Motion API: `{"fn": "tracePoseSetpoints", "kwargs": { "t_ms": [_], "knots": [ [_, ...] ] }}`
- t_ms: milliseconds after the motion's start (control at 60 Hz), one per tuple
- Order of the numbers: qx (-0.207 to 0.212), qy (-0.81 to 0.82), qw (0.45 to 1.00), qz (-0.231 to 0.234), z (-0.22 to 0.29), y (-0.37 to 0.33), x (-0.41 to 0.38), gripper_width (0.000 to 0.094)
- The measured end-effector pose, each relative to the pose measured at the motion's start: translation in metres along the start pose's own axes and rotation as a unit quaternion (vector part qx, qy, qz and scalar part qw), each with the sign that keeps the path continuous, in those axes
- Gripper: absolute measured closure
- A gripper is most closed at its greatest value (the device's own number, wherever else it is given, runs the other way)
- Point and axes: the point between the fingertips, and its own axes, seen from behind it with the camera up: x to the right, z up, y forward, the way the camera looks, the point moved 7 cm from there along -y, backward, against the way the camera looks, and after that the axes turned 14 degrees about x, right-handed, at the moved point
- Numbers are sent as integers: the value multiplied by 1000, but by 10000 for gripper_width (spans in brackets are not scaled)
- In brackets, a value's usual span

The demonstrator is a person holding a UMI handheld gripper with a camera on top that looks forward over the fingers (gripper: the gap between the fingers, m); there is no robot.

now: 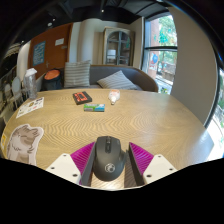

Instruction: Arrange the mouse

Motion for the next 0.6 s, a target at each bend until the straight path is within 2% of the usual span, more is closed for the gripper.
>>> {"fn": "tracePoseSetpoints", "kwargs": {
  "t_ms": [50, 117, 167, 200, 333, 483, 600],
  "knots": [
    [-11, 14, 1000, 3, -1, 8, -2, 406],
    [-12, 13, 1000, -11, 1, 13, 0, 452],
    [4, 13, 1000, -17, 7, 12, 2, 540],
    [2, 21, 999, -27, 6, 12, 3, 561],
    [9, 46, 999, 6, 16, 2, -23, 581],
    [68, 22, 997, 10, 71, -35, -82, 581],
    [98, 12, 993, 59, 102, -59, -165, 581]
  ]
}}
